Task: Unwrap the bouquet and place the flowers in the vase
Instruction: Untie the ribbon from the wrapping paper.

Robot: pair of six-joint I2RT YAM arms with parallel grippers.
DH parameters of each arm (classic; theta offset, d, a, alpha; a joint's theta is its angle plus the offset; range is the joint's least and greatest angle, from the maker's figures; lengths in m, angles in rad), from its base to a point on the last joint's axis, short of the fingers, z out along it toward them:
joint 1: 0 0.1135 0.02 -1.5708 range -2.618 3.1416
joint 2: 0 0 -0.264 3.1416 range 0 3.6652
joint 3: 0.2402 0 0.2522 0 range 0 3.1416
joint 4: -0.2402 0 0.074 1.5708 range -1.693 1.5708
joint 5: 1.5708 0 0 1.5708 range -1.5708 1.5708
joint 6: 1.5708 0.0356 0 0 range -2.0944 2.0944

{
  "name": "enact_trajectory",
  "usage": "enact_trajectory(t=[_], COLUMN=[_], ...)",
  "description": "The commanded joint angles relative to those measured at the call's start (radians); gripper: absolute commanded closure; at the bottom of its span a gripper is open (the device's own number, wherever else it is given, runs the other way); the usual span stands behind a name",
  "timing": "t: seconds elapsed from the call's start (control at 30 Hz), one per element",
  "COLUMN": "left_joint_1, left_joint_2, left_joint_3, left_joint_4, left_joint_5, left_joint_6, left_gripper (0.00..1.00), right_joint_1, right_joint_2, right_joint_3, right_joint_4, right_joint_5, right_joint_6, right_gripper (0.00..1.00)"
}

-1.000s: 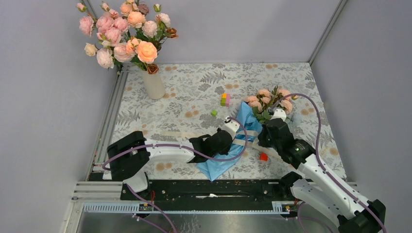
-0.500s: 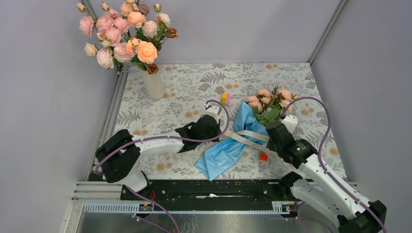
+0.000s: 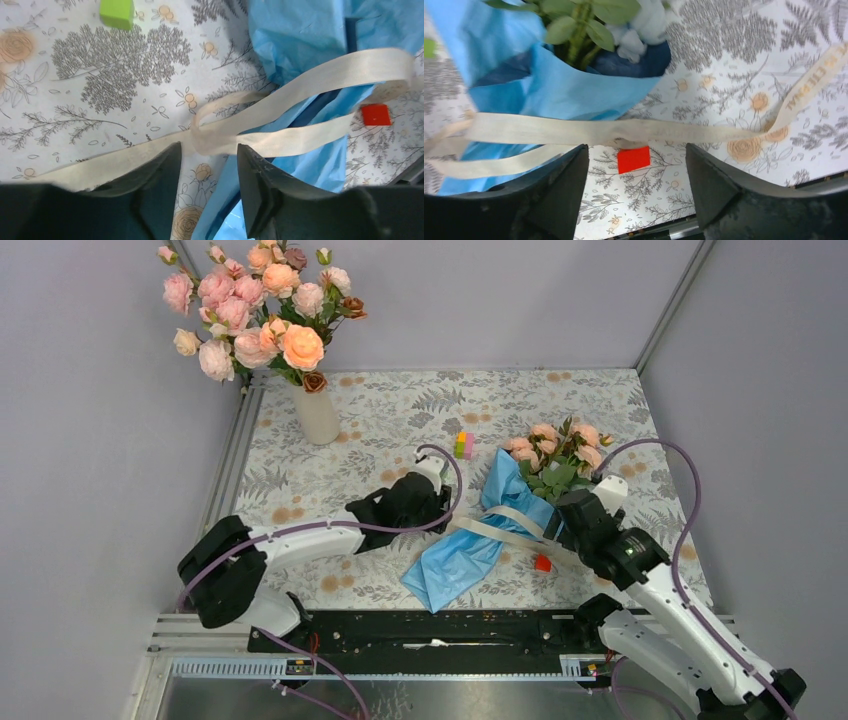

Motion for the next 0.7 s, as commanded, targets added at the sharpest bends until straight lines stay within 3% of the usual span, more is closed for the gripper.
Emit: enact_trajectory(t=[0.0, 0.1, 0.3, 0.67], left_joint_1=[0.006, 0.005, -0.048, -0.185], left_joint_2=[-0.083, -0.109, -0.093, 0.033], left_joint_3=[0.063, 0.059, 0.084, 0.12], left_joint_4=[0.009, 0.052, 0.115, 0.181], left_joint_5=[-0.004, 0.1, 0.254, 0.089], left_joint_6=[0.14, 0.201, 0.301, 0.442], left_gripper=[0.45, 0.33, 0.24, 0.21], right_joint_1=[-0.003, -0.004, -0.003, -0.003], right_joint_2=[-0.058, -0.042, 0.1, 0.336], right_joint_3=[0.093, 0.131, 0.186, 0.2], right_joint_4=[0.047, 0.099, 0.186, 0.334], right_joint_5=[-0.069, -0.198, -0.449, -0.466], right_joint_6=[-0.165, -0.271, -0.411, -0.517], right_gripper=[0.2, 0.16, 0.16, 0.13])
